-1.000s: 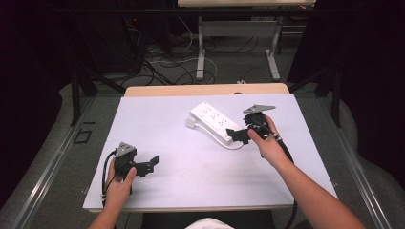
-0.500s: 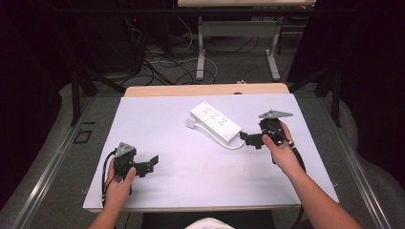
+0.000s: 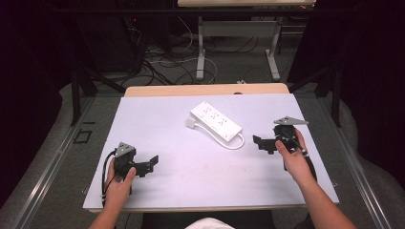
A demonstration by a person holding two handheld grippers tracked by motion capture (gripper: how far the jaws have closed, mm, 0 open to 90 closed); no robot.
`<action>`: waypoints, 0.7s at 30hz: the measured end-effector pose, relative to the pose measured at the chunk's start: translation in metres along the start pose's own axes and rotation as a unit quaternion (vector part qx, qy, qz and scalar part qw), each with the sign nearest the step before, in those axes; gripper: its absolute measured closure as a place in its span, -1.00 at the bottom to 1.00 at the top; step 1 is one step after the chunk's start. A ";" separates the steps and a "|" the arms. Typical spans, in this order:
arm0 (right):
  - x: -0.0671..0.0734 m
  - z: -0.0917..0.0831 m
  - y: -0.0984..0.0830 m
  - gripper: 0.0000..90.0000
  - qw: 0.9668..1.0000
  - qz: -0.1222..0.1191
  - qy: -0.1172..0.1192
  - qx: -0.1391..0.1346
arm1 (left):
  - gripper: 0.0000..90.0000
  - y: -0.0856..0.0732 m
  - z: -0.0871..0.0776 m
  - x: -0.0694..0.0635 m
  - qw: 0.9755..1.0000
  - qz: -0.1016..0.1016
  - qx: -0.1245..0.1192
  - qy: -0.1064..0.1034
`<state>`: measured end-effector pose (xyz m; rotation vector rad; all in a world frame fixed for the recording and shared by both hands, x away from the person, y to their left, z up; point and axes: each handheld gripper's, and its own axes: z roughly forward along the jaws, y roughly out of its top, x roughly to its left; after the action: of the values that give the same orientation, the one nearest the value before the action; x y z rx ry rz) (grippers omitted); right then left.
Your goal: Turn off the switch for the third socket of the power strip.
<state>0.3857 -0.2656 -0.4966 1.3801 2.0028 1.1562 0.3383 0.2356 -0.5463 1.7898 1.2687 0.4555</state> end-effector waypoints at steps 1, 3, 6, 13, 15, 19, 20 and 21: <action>-0.001 -0.001 -0.002 -0.96 1.000 0.004 -0.001 0.000 | -0.99 0.000 0.000 0.000 1.000 0.000 0.000 0.000; -0.004 -0.004 -0.005 -0.96 1.000 0.002 -0.007 0.000 | -0.99 0.000 0.000 0.000 1.000 0.000 -0.001 0.000; -0.006 -0.006 -0.011 -0.96 1.000 0.001 -0.016 0.004 | -0.99 0.000 0.000 0.000 1.000 0.003 0.000 0.002; -0.011 -0.009 -0.023 -0.97 0.999 -0.012 -0.043 0.005 | -0.99 0.000 0.000 0.000 1.000 0.005 0.000 0.001; -0.014 -0.009 -0.027 -0.97 0.999 -0.004 -0.047 0.007 | -0.99 0.000 0.000 0.000 1.000 0.005 -0.001 0.001; -0.018 -0.008 -0.037 -0.95 0.999 -0.003 -0.047 0.010 | -0.99 0.000 0.000 0.000 1.000 0.005 0.001 0.000; -0.019 -0.008 -0.039 -0.95 0.999 -0.006 -0.051 0.012 | -0.99 0.000 0.000 -0.001 1.000 0.006 0.000 0.001; -0.019 -0.007 -0.041 -0.95 0.999 -0.005 -0.051 0.011 | -0.99 0.000 0.000 -0.001 1.000 0.006 -0.001 0.001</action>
<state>0.3659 -0.2923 -0.5283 1.4079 1.9542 1.0414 0.3380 0.2352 -0.5459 1.7968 1.2595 0.4645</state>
